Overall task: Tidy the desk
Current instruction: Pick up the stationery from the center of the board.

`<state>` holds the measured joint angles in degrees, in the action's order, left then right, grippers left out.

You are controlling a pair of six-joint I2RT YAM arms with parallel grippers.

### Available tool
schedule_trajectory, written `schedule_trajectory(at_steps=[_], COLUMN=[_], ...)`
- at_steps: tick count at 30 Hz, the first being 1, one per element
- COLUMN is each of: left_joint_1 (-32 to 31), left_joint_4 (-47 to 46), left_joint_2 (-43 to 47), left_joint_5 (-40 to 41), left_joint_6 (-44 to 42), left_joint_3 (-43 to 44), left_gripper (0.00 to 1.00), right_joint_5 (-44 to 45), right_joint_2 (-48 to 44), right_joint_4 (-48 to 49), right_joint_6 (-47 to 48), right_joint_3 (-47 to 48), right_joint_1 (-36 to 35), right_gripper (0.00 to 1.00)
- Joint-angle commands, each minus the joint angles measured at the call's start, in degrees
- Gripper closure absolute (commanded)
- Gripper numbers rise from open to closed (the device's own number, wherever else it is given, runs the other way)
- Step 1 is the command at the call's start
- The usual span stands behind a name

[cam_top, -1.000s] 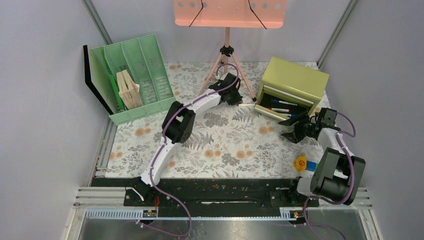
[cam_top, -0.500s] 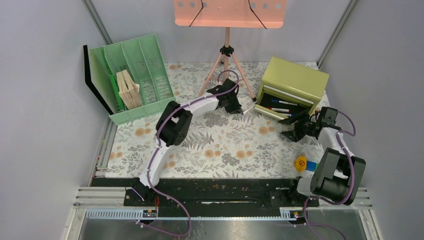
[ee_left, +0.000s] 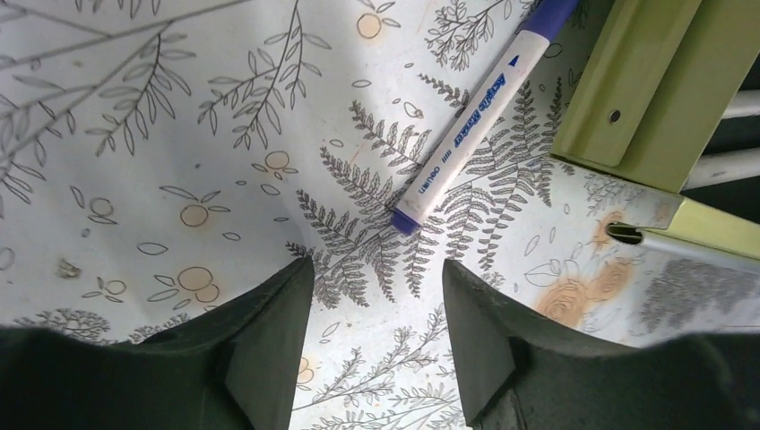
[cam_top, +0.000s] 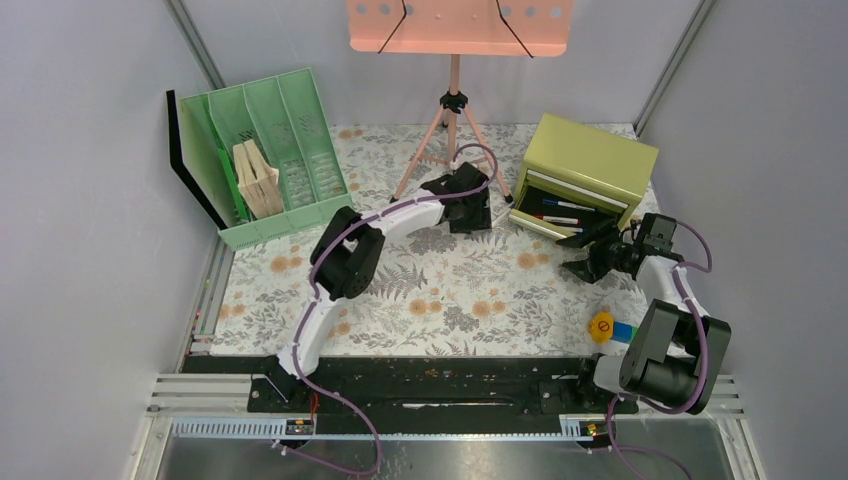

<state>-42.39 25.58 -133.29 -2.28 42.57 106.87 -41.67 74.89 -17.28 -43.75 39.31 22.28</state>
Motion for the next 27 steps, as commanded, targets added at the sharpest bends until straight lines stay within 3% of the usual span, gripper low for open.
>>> schedule_trajectory(at_steps=[1,10,15,27], left_joint_1=[-1.99,-3.78,-5.42,-6.61], left_joint_4=[6.02,8.34,11.74,12.81], left_joint_2=[-2.29,-8.07,-13.25,-14.26], left_joint_5=[7.11,11.54,11.63,15.10], left_joint_6=[-10.20,-14.45,-17.88,-26.99], left_joint_3=[8.04,15.48,25.11,26.50], left_gripper=[0.44,0.46,0.49,0.74], right_joint_5=[-1.52,-1.10,-1.09,-1.12], right_joint_2=[-1.17,-1.56,-0.40,0.76], right_joint_4=[0.40,0.13,-0.13,-0.14], right_joint_6=[0.43,-0.08,0.20,0.19], right_joint_3=[1.11,1.41,1.59,3.25], right_joint_1=[0.22,0.22,0.22,0.22], right_gripper=[0.34,0.34,0.34,0.34])
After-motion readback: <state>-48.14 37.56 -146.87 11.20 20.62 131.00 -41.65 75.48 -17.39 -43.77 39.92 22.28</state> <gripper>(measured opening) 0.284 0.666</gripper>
